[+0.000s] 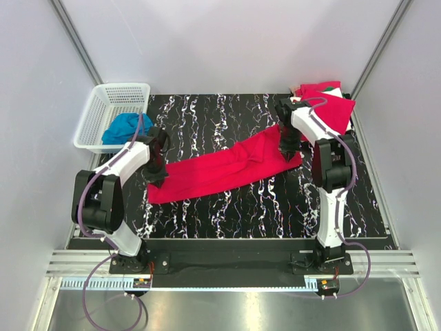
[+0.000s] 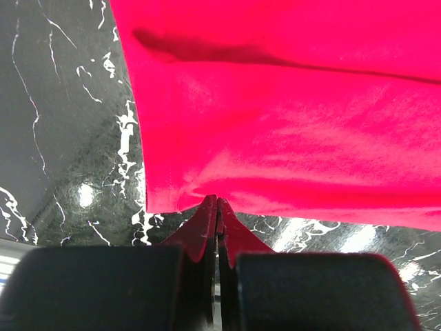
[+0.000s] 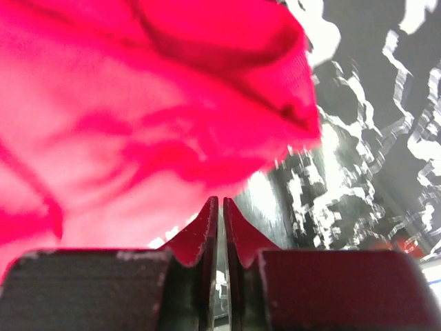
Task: Fold and stack the t-shirts
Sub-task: Fold the tshirt
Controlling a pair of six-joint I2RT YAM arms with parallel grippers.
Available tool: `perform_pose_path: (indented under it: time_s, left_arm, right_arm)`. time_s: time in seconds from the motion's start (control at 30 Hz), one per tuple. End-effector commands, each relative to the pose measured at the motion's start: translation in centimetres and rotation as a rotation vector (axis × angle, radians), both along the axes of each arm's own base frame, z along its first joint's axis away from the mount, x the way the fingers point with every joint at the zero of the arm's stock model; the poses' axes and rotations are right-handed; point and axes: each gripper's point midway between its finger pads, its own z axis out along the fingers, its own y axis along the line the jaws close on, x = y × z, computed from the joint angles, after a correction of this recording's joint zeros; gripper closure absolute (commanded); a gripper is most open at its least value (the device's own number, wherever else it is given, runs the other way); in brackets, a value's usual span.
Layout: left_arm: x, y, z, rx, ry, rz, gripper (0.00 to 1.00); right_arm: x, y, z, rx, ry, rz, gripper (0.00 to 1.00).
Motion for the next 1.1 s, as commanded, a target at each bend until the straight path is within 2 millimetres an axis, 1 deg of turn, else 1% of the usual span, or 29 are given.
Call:
perform_pose_path:
  time_s: [0.0, 0.07, 0.1, 0.13, 0.23, 0.27, 0.3, 0.37, 0.4, 0.43, 0.47, 0.53, 0.57, 0.7, 0.9, 0.93, 1.0, 1.07]
  left_arm:
    - [1.4, 0.0, 1.0, 0.009, -0.042, -0.008, 1.0]
    - [1.6, -0.2, 1.1, 0.009, -0.05, -0.011, 1.0]
    - [1.6, -0.2, 1.1, 0.01, -0.049, -0.011, 1.0]
    - [1.7, -0.3, 1.1, 0.01, -0.052, -0.012, 1.0]
    - [1.9, -0.2, 0.9, 0.022, -0.052, -0.012, 1.0]
    - [2.1, -0.3, 0.8, 0.021, -0.057, -0.017, 1.0]
    - [2.1, -0.4, 0.6, 0.02, -0.055, -0.02, 1.0]
    - [2.3, -0.4, 0.2, 0.022, -0.053, -0.032, 1.0]
    - [2.3, -0.4, 0.0, 0.023, -0.049, -0.035, 1.0]
    - [2.5, -0.4, -0.3, 0.025, -0.05, -0.036, 0.89]
    - [2.6, -0.4, -0.4, 0.029, -0.05, -0.039, 0.84]
    - [3.0, -0.5, -0.9, 0.031, -0.05, -0.041, 0.79]
    - [3.2, -0.5, -1.0, 0.031, -0.049, -0.044, 0.79]
    - [3.8, -0.5, -1.8, 0.037, -0.032, -0.052, 0.79]
    - [3.6, -0.1, -3.1, 0.066, 0.006, -0.059, 0.82]
    - [3.5, -0.1, -3.2, 0.067, 0.011, -0.063, 0.83]
    - [3.2, 0.0, -3.4, 0.07, 0.018, -0.063, 0.9]
    - [3.0, 0.1, -3.5, 0.075, 0.028, -0.07, 0.96]
  right_arm:
    - [1.0, 0.0, 7.5, 0.004, -0.208, 0.027, 0.87]
    - [1.6, 0.5, 8.8, 0.03, -0.244, 0.049, 0.86]
    - [1.7, 1.2, 9.3, 0.07, -0.251, 0.072, 0.86]
    - [2.1, 1.7, 10.2, 0.096, -0.277, 0.084, 0.85]
    - [2.9, 2.2, 10.7, 0.11, -0.298, 0.088, 0.84]
    - [3.0, 2.2, 10.6, 0.106, -0.291, 0.089, 0.84]
    - [3.0, 2.2, 9.7, 0.103, -0.266, 0.086, 0.85]
    - [2.9, 2.4, 8.8, 0.111, -0.243, 0.085, 0.86]
    - [2.9, 2.7, 8.0, 0.119, -0.222, 0.085, 0.87]
    - [2.8, 2.9, 7.5, 0.116, -0.213, 0.09, 0.86]
    - [2.9, 3.0, 7.1, 0.115, -0.208, 0.096, 0.86]
    - [2.9, 3.2, 6.1, 0.116, -0.189, 0.095, 0.87]
    - [2.9, 3.3, 5.7, 0.117, -0.183, 0.096, 0.87]
    - [3.2, 3.4, 4.0, 0.111, -0.154, 0.098, 0.86]
    - [2.8, 3.1, 1.1, 0.081, -0.093, 0.088, 0.87]
    - [2.7, 3.0, 0.6, 0.076, -0.082, 0.085, 0.88]
    - [2.5, 2.9, -0.7, 0.063, -0.057, 0.079, 0.91]
    - [2.3, 2.9, -1.9, 0.06, -0.03, 0.068, 1.0]
